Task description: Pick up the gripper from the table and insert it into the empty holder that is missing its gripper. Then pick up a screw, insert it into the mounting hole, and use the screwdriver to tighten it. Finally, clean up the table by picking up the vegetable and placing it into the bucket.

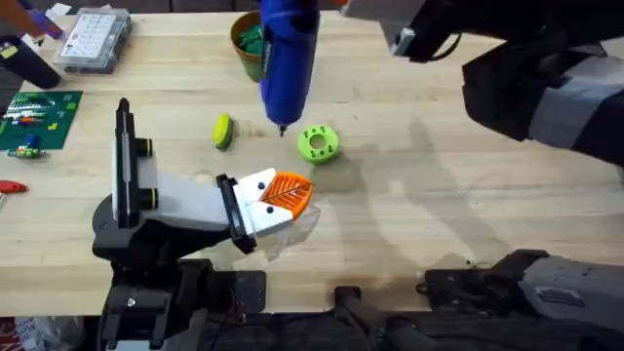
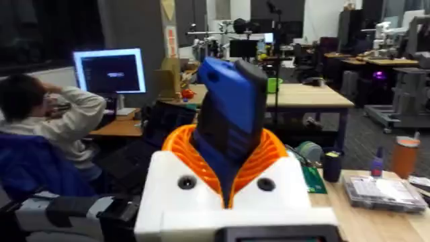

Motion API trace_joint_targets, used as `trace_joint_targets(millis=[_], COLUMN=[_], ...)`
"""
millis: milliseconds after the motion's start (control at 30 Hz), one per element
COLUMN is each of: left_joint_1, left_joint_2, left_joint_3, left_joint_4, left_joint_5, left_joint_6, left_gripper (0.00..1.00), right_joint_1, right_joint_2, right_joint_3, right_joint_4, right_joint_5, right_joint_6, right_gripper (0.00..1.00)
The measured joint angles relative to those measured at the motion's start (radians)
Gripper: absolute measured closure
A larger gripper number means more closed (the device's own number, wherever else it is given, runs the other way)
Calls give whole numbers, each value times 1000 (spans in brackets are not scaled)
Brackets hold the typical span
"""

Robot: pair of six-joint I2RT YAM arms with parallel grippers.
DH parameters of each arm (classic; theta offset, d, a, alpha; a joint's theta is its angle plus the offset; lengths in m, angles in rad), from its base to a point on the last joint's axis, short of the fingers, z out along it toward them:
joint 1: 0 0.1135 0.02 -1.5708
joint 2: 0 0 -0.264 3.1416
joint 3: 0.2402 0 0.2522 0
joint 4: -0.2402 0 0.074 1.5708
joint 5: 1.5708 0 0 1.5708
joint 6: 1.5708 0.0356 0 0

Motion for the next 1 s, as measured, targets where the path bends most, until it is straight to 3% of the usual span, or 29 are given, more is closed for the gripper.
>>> trace_joint_targets(millis=[1000], left_joint_1=[0], left_joint_2=[0], left_joint_3=[0], left_joint_4=[0], left_joint_5=[0], left_joint_6=[0], left_gripper=[997], right_joint_1=[121], right_joint_2=[0], right_joint_3=[20], right_joint_4=[0], right_joint_5=[-80], right_joint_6=[-120], right_gripper=[979])
